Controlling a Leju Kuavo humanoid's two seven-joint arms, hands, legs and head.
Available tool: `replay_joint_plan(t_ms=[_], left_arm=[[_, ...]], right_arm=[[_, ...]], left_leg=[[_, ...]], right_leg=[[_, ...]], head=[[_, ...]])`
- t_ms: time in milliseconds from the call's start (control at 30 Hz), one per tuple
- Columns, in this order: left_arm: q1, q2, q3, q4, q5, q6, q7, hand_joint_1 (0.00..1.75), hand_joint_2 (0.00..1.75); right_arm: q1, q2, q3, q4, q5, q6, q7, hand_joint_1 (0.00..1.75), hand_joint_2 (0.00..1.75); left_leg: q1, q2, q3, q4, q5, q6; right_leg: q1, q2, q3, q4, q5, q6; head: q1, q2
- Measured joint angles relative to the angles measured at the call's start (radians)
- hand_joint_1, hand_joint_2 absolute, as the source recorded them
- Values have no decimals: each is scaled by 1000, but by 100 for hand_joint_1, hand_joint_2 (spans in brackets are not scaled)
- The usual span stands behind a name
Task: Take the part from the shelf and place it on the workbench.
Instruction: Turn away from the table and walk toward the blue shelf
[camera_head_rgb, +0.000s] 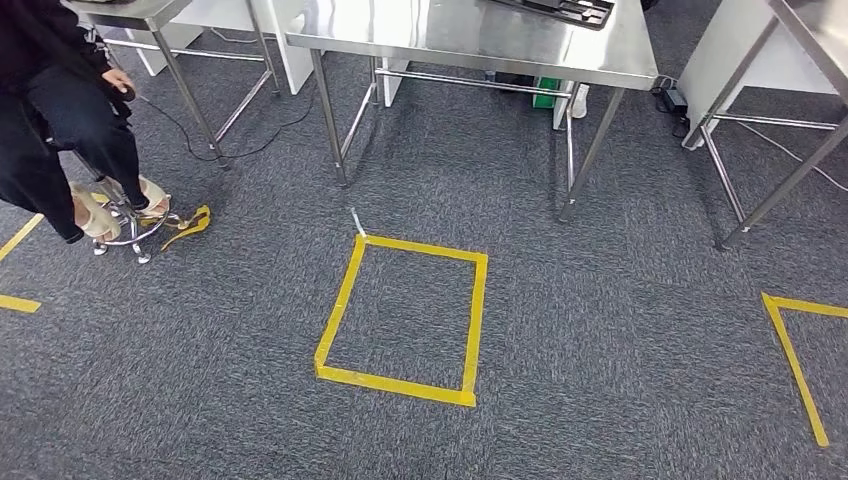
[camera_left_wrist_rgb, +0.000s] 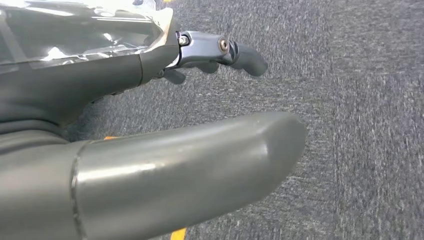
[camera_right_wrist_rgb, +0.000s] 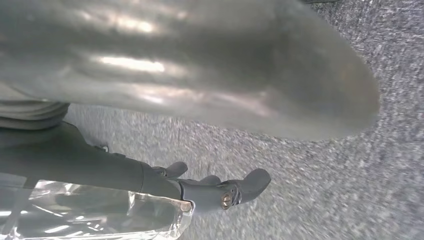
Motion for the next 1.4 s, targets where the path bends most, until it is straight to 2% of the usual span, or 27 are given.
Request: replay_joint_plan(t_ms=[67,133,167,233,300,333,367,433,500,567,600,667,733,800,833,867,900,967,1033,1100,1133,1200,1267,1300,1333,1367,1400], left_arm=[[-1,0,-1,0,-1,0,-1,0,0],[0,-1,-2,0,-1,1,-1,0,0],[-1,-1,-2,0,-1,1,-2,0,0],[-3,-2,-2,0,-1,1,-2,0,0],[-3,-2,-2,0,-1,1,-2,0,0],[-2,-2,-2,0,-1,1,-2,0,0],[-1,-2,-2,0,-1,1,-2,0,0],[0,-3,-2,0,-1,1,-2,0,0],[0,-3,-2,0,-1,1,-2,0,0],[2,-3,-2,0,-1,1,-2,0,0],[3,-2,-2,0,0,1,-2,0,0],[5,-1,-2,0,1,1,-2,0,0],[4,1,-2,0,3,2,-2,0,0],[6,2,-2,0,8,2,-2,0,0],[8,3,-2,0,11,2,-2,0,0],[10,5,-2,0,13,1,-3,0,0],[11,6,-1,0,15,1,-4,0,0],[10,8,-1,0,17,1,-5,0,0],[7,8,-1,0,19,1,-6,0,0],[8,9,0,0,21,3,-9,0,0],[10,10,0,0,22,4,-12,0,0],[11,10,1,0,26,6,-18,0,0],[11,9,2,0,30,7,-21,0,0],[12,8,2,0,31,8,-22,0,0],[14,7,2,0,32,8,-22,0,0],[16,7,2,0,33,8,-22,0,0],[18,6,2,1,34,8,-22,0,0]], right_arm=[[-2,0,0,0,0,-1,-1,0,0],[-3,-1,0,0,0,-1,-1,0,0],[-3,-1,0,0,0,-1,-1,0,0],[0,-1,0,1,0,-1,-1,0,0],[3,-1,0,1,0,-1,-1,0,0],[3,-1,0,1,0,-1,0,0,0],[3,-2,0,1,0,-2,1,0,0],[2,-3,0,1,1,-2,2,0,0],[1,-4,0,1,2,-3,2,0,0],[-2,-4,0,1,2,-3,2,0,0],[-3,-4,0,1,2,-3,3,0,0],[-3,-4,0,1,2,-3,3,0,0],[1,-4,0,1,5,-3,2,0,0],[3,-5,0,1,7,-3,2,0,0],[3,-5,0,1,8,-3,2,0,0],[3,-5,0,1,9,-3,2,0,0],[2,-4,0,1,9,-3,2,0,0],[2,-5,0,1,11,-3,2,0,0],[1,-6,0,1,14,-3,2,0,0],[-3,-6,1,2,17,-3,2,0,0],[-4,-6,1,2,19,-3,2,0,0],[-4,-6,1,2,21,-3,2,0,0],[-1,-5,1,2,23,-3,3,0,0],[1,-4,1,3,24,-2,4,0,0],[2,-5,1,3,24,-2,6,0,0],[3,-5,1,3,25,-2,7,0,0],[3,-5,1,3,26,-2,8,0,0]], left_leg=[[-6,-19,-5,-5,1,13],[-7,-39,-9,-10,10,29],[-5,-49,-10,-13,16,37],[-4,-73,-18,-13,22,46],[-5,-100,-23,-12,25,49],[-6,-113,-24,-12,26,49],[-5,-126,-23,-12,27,48],[-6,-152,-22,-11,29,43],[-9,-170,-25,-10,33,34],[-10,-184,-30,-12,38,23],[-9,-184,-33,-11,38,18],[-10,-146,-52,25,13,8],[-10,-97,-103,135,-52,0],[-5,-82,-160,257,-100,-8],[-2,-79,-168,277,-100,-11],[2,-73,-154,255,-82,-14],[6,-63,-121,197,-52,-16],[9,-18,-45,62,-8,-15],[5,2,-15,7,2,-6],[-1,-21,-20,6,6,9],[-2,-31,-21,3,10,18],[0,-54,-24,-4,20,33],[0,-80,-32,-5,26,42],[-1,-94,-35,-4,27,44],[-2,-108,-37,-4,29,45],[-3,-123,-37,-4,30,45],[-3,-137,-37,-4,31,44]], right_leg=[[2,-17,4,-2,-1,11],[-3,3,-1,15,-14,21],[-5,27,-17,50,-35,22],[-8,77,-79,182,-97,17],[-8,89,-131,293,-134,20],[-9,90,-132,294,-128,26],[-9,92,-113,253,-106,33],[-11,119,-43,105,-45,44],[-9,143,-3,9,-11,37],[-3,136,1,0,-6,23],[-7,128,2,0,-2,17],[-15,108,4,-5,4,0],[-16,84,3,-7,4,-13],[-14,56,-1,-7,3,-17],[-14,43,-3,-6,3,-17],[-14,31,-4,-6,1,-17],[-15,19,-3,-5,0,-15],[-10,-1,3,-1,-7,-6],[-2,-17,10,2,-13,6],[-1,-35,17,0,-14,18],[-3,-29,17,4,-19,23],[-8,22,-12,65,-55,26],[-11,76,-77,202,-116,22],[-11,85,-108,265,-137,23],[-11,88,-126,299,-143,26],[-11,91,-125,292,-132,32],[-11,96,-104,242,-106,40]], head=[[4,0],[4,0],[5,0],[7,0],[7,0],[8,0],[8,0],[8,0],[7,0],[6,0],[5,0],[2,0],[-1,0],[-2,0],[-3,0],[-3,0],[-3,0],[-3,0],[2,0],[6,0],[6,0],[9,0],[13,0],[13,0],[13,0],[13,0],[13,0]])
